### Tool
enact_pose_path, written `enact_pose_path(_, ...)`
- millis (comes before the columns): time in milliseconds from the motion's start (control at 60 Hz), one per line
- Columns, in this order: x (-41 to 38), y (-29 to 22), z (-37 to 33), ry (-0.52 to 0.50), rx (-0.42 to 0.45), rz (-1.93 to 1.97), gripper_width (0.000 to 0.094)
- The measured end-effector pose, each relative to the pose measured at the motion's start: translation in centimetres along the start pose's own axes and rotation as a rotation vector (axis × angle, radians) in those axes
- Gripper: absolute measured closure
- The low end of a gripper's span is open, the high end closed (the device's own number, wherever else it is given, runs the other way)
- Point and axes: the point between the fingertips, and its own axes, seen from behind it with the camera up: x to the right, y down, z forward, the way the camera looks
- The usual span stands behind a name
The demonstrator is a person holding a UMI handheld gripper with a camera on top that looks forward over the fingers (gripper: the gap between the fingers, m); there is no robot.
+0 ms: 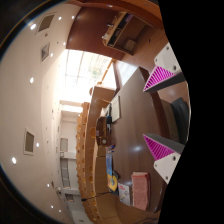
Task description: Fold towel
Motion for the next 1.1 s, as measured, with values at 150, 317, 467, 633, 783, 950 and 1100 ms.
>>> enact_pose_path(150,-0.9,2.1,-0.4,-0.010,-0.045,-0.003,0.0088)
enact_pose_path(317,-5.8,5.9,-1.1,-0.045,-0.114,-0.034,0.0084)
enact_pose_path(467,-15.1,10.0,-3.0,-0.138,-0.178,-0.102,0.0085)
enact_pose_path(633,-30.8,12.8,-4.6,-0.296,-0.222,-0.145,0.0080)
enact_pose_path(783,-46.4,12.8,-4.6,-0.427,-0.205,-0.176,0.0084)
enact_pose_path(950,-61.9,12.8,-2.1,-0.544,-0.198,-0.179,0.0084)
enact_pose_path(1100,-68.7,13.0,3.4,-0.502,-0.199,-0.202,0.0083)
